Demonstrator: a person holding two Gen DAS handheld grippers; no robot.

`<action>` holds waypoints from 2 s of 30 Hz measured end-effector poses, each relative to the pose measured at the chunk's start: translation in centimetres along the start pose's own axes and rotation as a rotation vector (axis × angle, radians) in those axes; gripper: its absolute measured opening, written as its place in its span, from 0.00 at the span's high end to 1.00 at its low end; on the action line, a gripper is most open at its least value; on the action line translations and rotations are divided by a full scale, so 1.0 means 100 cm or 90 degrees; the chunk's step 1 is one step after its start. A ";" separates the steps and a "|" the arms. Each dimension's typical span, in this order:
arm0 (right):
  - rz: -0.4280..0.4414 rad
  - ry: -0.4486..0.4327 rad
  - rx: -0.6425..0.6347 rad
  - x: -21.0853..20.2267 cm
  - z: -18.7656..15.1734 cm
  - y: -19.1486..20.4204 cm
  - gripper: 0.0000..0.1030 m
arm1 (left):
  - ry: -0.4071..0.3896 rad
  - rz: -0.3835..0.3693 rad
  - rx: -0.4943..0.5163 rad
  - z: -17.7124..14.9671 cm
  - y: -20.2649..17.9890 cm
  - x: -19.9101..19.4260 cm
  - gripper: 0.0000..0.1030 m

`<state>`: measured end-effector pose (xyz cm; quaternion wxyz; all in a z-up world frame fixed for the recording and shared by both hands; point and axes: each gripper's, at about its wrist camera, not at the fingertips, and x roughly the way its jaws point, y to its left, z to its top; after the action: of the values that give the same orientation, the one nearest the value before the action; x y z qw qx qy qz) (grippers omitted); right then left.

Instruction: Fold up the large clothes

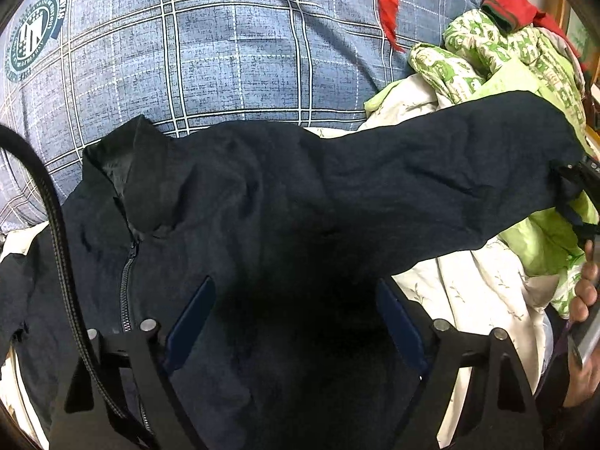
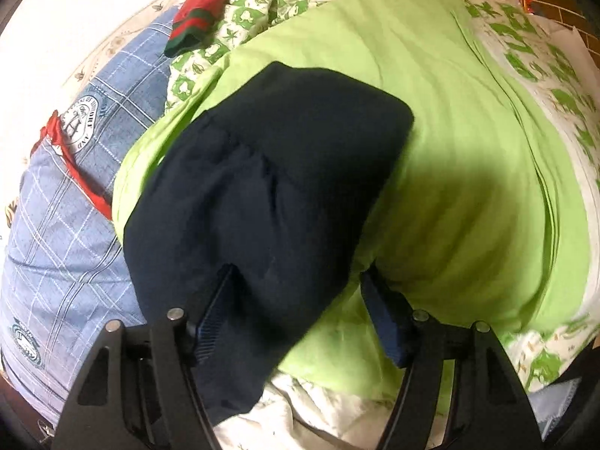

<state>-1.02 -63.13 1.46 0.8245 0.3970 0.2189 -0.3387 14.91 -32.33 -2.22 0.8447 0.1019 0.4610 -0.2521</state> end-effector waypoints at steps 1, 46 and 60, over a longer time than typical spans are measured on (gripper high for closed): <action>-0.005 -0.007 0.000 0.000 0.000 0.003 0.35 | -0.001 0.001 -0.002 0.000 0.002 0.000 0.17; 0.034 -0.211 -0.155 -0.094 -0.029 0.073 0.96 | -0.011 -0.050 -0.030 -0.006 0.023 -0.032 0.18; 0.282 -0.111 -0.437 -0.129 -0.175 0.208 0.97 | -0.049 -0.190 -0.090 0.036 0.091 -0.118 0.10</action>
<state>3.86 -34.62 9.77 0.9773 0.1063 0.1576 -0.0932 17.02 -22.12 8.99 0.8201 -0.0374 0.4547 -0.3453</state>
